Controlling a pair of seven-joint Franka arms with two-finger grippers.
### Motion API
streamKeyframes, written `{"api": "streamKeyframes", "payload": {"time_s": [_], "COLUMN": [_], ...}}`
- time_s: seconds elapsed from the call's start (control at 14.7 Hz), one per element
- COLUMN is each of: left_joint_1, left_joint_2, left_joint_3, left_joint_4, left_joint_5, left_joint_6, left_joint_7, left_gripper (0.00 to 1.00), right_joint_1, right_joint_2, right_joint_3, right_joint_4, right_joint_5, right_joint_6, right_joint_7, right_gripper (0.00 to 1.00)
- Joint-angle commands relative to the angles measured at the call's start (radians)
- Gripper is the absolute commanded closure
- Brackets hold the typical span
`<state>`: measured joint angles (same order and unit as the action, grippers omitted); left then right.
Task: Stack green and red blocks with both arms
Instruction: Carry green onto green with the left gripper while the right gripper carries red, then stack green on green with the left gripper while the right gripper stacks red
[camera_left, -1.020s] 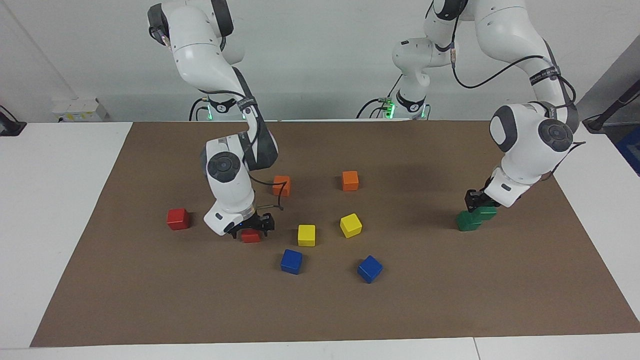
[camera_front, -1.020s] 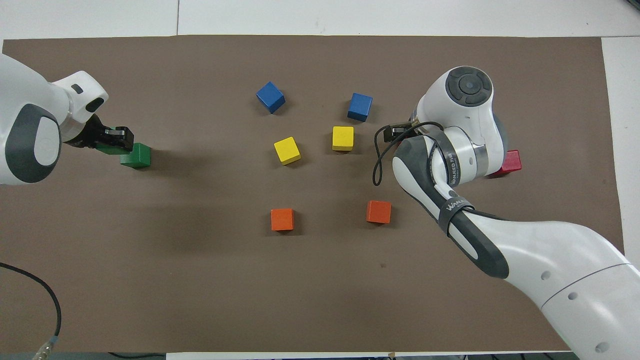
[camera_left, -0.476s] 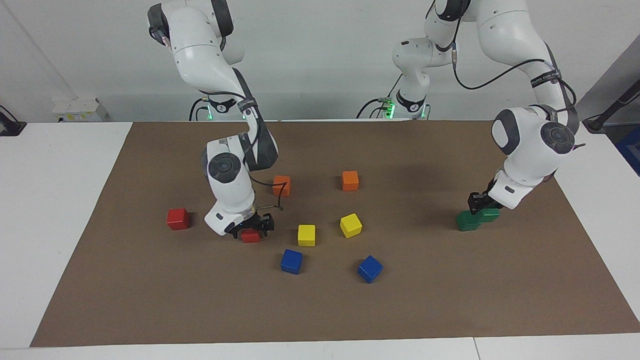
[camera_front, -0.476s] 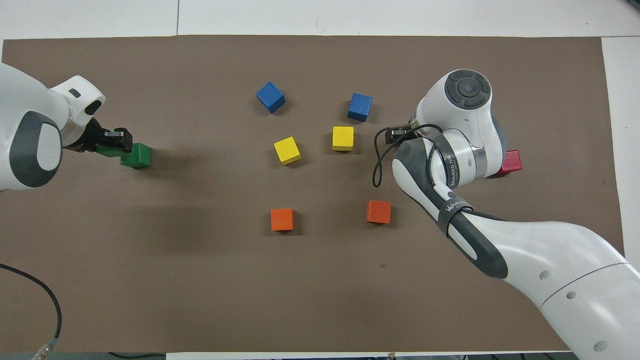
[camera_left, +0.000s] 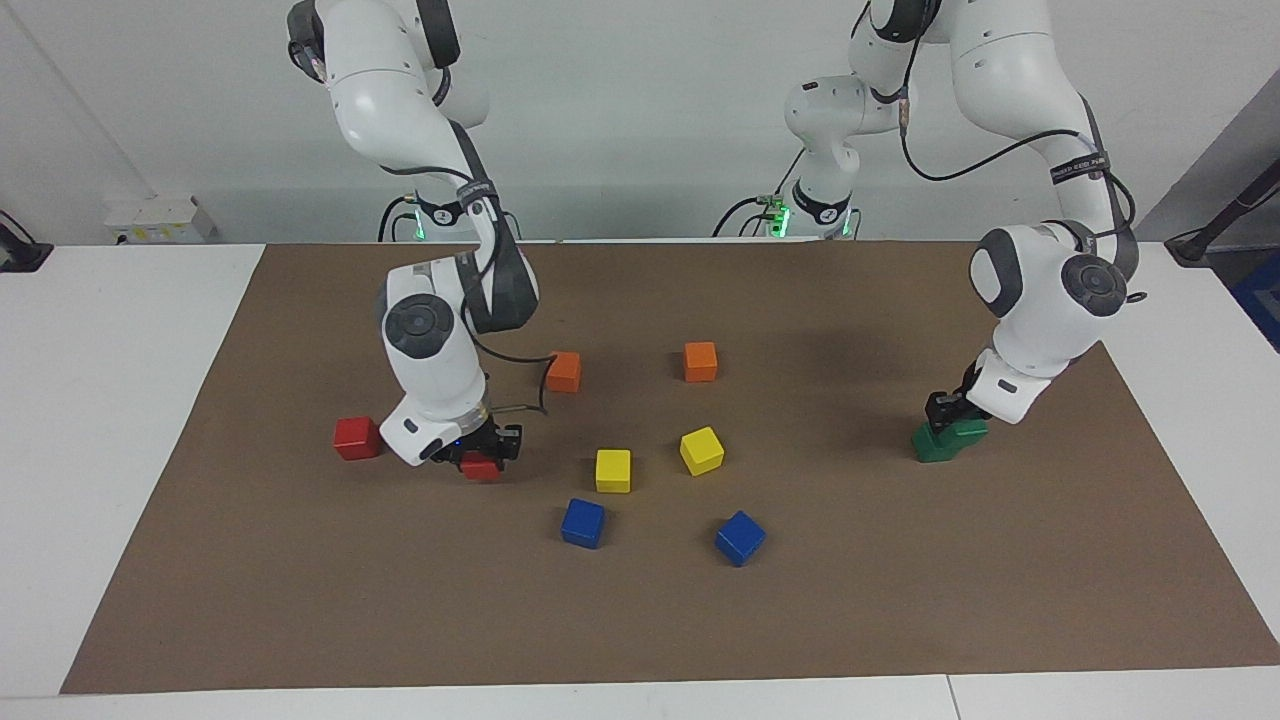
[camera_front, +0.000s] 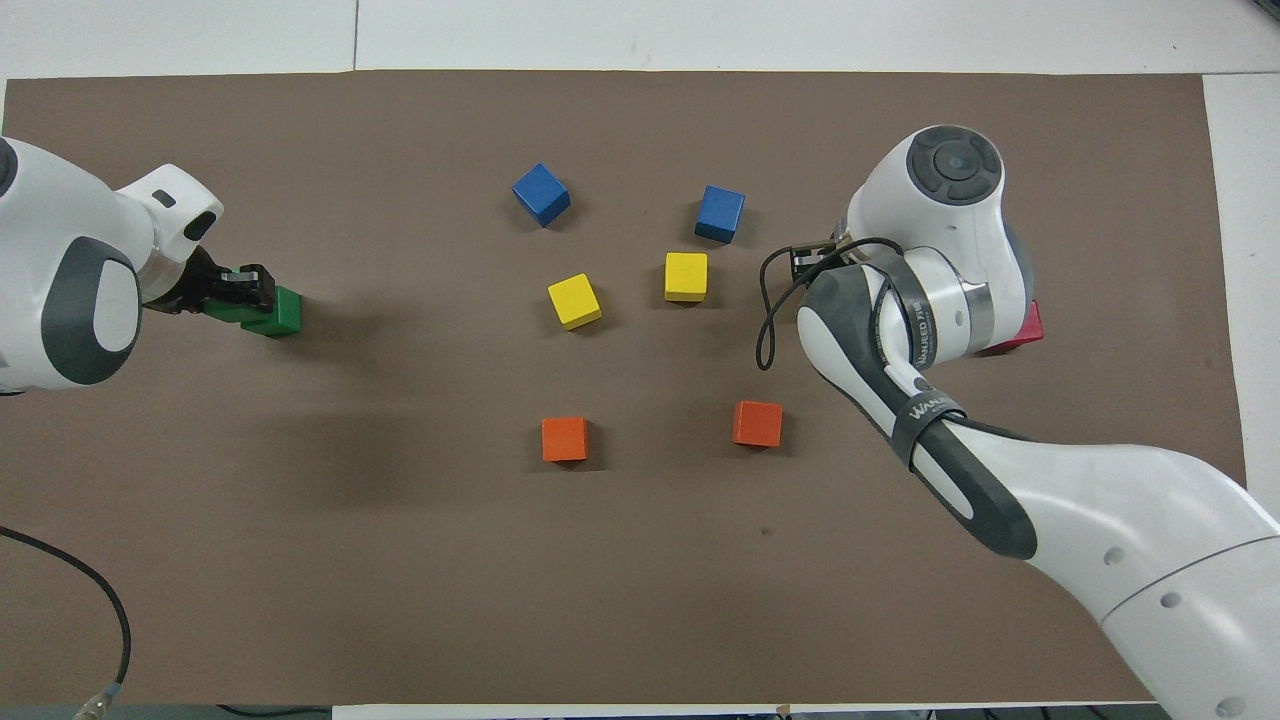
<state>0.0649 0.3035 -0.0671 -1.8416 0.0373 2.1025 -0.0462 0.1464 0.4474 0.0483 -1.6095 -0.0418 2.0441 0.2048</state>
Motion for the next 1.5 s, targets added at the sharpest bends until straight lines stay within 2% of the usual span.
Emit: {"api": "streamKeyframes", "payload": {"time_s": [0.0, 0.14, 0.48, 0.61, 0.82, 1.09, 1.43], "left_joint_1": [0.003, 0.003, -0.007, -0.005, -0.004, -0.005, -0.007], "left_joint_2": [-0.017, -0.018, -0.015, -0.014, -0.014, -0.014, -0.015], "left_joint_3": [-0.003, -0.003, -0.003, -0.003, -0.003, -0.003, -0.003], "left_joint_4": [-0.031, -0.037, -0.042, -0.044, -0.048, -0.057, -0.07], "left_joint_5": [-0.004, -0.004, -0.004, -0.004, -0.004, -0.004, -0.004], "left_joint_6": [0.024, 0.025, 0.042, 0.042, 0.048, 0.051, 0.06], "left_joint_7": [-0.018, -0.018, -0.06, -0.06, -0.06, -0.06, -0.06], "left_gripper": [1.0, 1.0, 1.0, 1.0, 1.0, 1.0, 1.0], "right_joint_1": [-0.076, -0.114, -0.208, -0.243, -0.283, -0.315, -0.309], "right_joint_2": [-0.068, -0.111, -0.231, -0.266, -0.309, -0.285, -0.263], "right_joint_3": [0.01, 0.008, 0.007, 0.008, 0.008, 0.008, 0.008], "right_joint_4": [0.007, -0.015, -0.156, -0.235, -0.36, -0.372, -0.38], "right_joint_5": [-0.007, -0.009, -0.018, -0.018, -0.018, -0.016, -0.01], "right_joint_6": [-0.062, -0.099, -0.091, -0.049, 0.079, 0.105, 0.143], "right_joint_7": [-0.108, -0.195, -0.363, -0.372, -0.415, -0.41, -0.403], "right_gripper": [1.0, 1.0, 1.0, 1.0, 1.0, 1.0, 1.0]}}
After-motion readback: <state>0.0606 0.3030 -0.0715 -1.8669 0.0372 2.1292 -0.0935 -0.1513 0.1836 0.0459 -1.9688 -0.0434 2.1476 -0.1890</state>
